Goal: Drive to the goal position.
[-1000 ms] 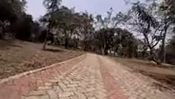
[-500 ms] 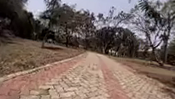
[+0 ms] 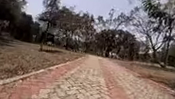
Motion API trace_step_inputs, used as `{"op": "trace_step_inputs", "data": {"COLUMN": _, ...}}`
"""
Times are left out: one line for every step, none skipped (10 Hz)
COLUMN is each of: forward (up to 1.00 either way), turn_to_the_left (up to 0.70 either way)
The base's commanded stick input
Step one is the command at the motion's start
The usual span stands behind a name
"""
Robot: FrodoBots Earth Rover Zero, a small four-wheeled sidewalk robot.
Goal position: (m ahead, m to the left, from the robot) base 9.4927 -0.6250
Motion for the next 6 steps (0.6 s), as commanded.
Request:
{"op": "trace_step_inputs", "data": {"forward": 0.70, "turn_to_the_left": 0.00}}
{"op": "trace_step_inputs", "data": {"forward": 0.70, "turn_to_the_left": 0.00}}
{"op": "trace_step_inputs", "data": {"forward": 0.70, "turn_to_the_left": 0.00}}
{"op": "trace_step_inputs", "data": {"forward": 0.70, "turn_to_the_left": 0.00}}
{"op": "trace_step_inputs", "data": {"forward": 0.70, "turn_to_the_left": 0.00}}
{"op": "trace_step_inputs", "data": {"forward": 0.70, "turn_to_the_left": 0.00}}
